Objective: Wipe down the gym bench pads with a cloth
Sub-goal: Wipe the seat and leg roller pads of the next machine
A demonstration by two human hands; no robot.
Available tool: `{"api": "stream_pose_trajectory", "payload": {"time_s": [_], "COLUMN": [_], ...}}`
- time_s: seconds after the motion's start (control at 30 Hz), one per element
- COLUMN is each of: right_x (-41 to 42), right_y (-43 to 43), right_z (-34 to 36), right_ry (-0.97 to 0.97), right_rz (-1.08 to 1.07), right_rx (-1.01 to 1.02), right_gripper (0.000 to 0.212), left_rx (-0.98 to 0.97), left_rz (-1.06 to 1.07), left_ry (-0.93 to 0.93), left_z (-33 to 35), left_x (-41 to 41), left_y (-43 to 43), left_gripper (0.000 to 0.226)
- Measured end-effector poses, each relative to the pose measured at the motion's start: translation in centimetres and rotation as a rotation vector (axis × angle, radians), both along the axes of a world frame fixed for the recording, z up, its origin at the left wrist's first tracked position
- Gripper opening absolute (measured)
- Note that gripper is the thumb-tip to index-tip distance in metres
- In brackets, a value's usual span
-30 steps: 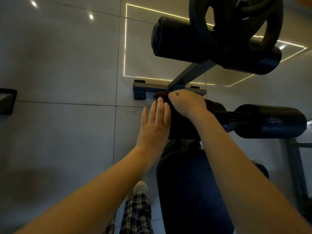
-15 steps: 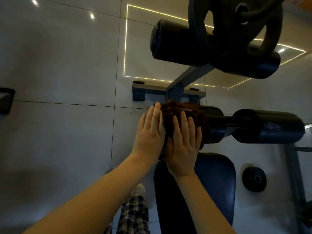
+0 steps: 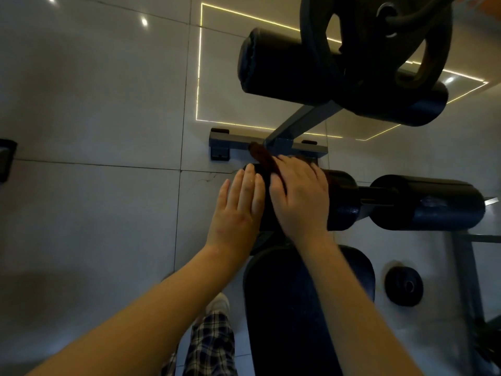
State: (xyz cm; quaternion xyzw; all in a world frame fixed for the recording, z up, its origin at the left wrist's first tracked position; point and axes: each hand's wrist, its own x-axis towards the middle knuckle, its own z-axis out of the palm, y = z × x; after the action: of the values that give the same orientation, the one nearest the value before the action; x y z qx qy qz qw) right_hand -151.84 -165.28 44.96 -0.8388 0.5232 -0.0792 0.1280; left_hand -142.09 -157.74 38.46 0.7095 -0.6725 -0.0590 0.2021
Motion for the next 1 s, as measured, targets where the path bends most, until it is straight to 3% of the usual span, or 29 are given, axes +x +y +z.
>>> {"api": "stream_pose_trajectory", "payload": {"time_s": [0.13,0.27,0.43,0.5,0.67,0.77,0.87,0.93,1.0], "right_x": [-2.8,-0.5,4.2,4.5,1.0,-0.5,-0.1,1.5,3.1], "right_y": [6.7,2.5,-5.5,-6.2,0.9,5.9,4.6,0.8,-3.8], "right_z": [-3.1,-1.9,1.7,1.6,-0.2,-2.3,-2.5,-0.6,0.4], "right_ry": [-0.007,0.019,0.302,0.305,0.016,-0.017,-0.021,0.037,0.191], "right_rz": [-0.02,-0.069,-0.058,-0.057,-0.025,-0.073,-0.08,-0.088,-0.072], "right_rx": [-0.193,-0.217,0.437,0.49,-0.027,-0.199,-0.258,-0.134,0.206], "right_gripper": [0.046,0.047,0.04,0.04,0.041,0.046,0.046,0.041,0.037], "left_rx": [-0.009,0.008,0.064,0.091,0.069,0.081,0.071,0.068,0.09], "left_rz": [0.022,0.032,0.005,0.001,-0.017,0.017,0.045,0.064,0.039], "left_ry": [-0.01,0.028,-0.033,-0.049,0.013,0.005,0.026,0.021,-0.003], "left_z": [0.7,0.6,0.7,0.9,0.7,1.1,1.1,0.7,0.6], "left_x": [-0.1,-0.3,-0.2,0.0,0.3,0.1,-0.4,-0.4,-0.2], "left_y": [0.1,-0.2,-0.3,-0.3,-0.3,0.0,-0.2,-0.4,-0.4], "left_gripper": [0.084,0.089,0.113,0.117,0.093,0.08,0.082,0.095,0.114]}}
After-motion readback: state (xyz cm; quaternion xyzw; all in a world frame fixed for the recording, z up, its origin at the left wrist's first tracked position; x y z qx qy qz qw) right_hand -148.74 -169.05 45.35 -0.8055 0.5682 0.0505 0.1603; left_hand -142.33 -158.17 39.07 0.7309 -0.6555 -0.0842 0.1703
